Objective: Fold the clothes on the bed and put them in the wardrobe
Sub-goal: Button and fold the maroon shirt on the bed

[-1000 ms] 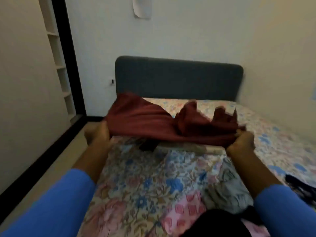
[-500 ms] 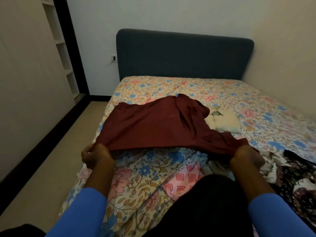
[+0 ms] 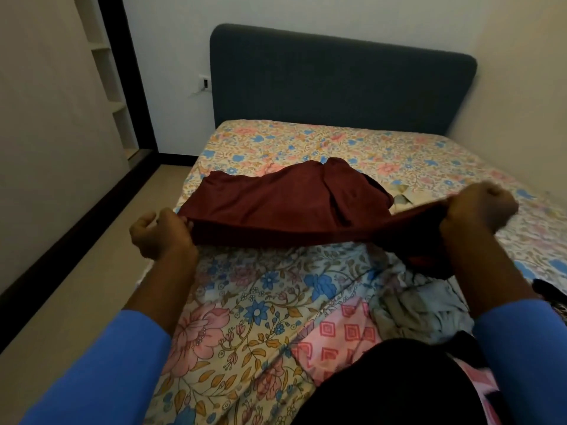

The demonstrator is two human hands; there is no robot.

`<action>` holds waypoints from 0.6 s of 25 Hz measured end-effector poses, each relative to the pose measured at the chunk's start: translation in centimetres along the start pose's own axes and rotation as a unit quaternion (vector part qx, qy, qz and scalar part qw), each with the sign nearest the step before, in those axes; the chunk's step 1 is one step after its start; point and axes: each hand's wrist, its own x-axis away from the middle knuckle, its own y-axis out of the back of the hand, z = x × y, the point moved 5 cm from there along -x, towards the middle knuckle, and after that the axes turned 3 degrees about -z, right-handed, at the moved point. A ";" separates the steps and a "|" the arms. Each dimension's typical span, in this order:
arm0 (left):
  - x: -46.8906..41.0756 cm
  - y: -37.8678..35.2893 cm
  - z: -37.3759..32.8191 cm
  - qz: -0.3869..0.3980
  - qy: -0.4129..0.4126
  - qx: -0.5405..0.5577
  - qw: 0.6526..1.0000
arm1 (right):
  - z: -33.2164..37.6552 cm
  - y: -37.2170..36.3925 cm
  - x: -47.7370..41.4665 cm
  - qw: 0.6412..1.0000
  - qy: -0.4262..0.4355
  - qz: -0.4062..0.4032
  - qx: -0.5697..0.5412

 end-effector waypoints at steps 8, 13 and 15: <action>-9.1 -14.5 5.0 0.079 0.034 -0.106 0.991 | -0.6 -22.9 -1.6 0.928 0.143 0.330 0.099; -3.9 -11.3 8.7 0.302 -0.344 -0.330 0.826 | -9.7 -20.3 0.5 0.956 0.106 0.233 0.146; -0.8 -8.7 11.1 0.436 -0.480 -0.361 0.670 | -16.4 -14.3 0.1 0.989 -0.019 0.055 0.139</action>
